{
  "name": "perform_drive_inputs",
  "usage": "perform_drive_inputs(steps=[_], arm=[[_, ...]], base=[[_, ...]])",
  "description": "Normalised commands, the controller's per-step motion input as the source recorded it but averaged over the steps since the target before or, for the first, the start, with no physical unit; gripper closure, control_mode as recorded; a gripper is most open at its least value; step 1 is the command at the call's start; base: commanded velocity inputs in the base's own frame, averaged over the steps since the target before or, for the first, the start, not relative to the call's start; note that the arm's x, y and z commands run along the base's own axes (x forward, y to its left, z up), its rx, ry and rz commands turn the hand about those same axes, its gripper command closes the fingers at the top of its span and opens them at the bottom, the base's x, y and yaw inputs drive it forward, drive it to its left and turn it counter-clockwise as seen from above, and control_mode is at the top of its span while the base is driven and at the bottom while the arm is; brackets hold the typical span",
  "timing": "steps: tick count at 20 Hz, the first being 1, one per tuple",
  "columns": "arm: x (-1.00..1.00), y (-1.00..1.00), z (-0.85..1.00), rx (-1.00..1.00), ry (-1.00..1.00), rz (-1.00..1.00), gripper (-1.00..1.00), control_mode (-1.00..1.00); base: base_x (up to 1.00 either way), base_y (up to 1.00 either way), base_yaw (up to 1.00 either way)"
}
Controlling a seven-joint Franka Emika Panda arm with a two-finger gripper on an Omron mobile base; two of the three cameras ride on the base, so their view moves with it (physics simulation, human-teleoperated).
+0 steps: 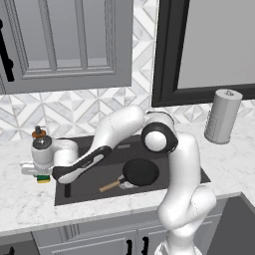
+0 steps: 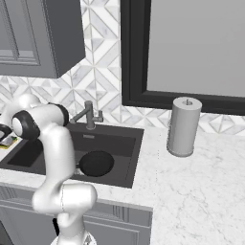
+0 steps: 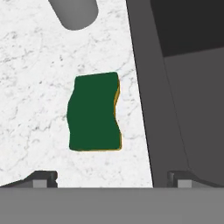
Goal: Pick the pan and sponge and place them into the sink. Then turn on the water.
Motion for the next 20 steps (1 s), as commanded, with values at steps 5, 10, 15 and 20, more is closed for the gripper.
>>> perform_drive_inputs(steps=[5, 10, 15, 20], arm=[[0.09, 0.0, -0.07, 0.0, 0.0, 0.0, -1.0, -1.0], [0.09, -0.03, -0.06, 0.0, 0.0, 0.0, -1.0, -1.0], [0.24, -0.1, -0.05, 0.0, 0.0, 0.0, -1.0, -1.0], [0.32, -0.04, -0.05, 0.0, 0.0, 0.0, -1.0, -1.0]], base=[[0.0, 0.0, 0.0], [0.0, 0.0, 0.0], [0.0, 0.0, 0.0], [0.0, 0.0, 0.0]])
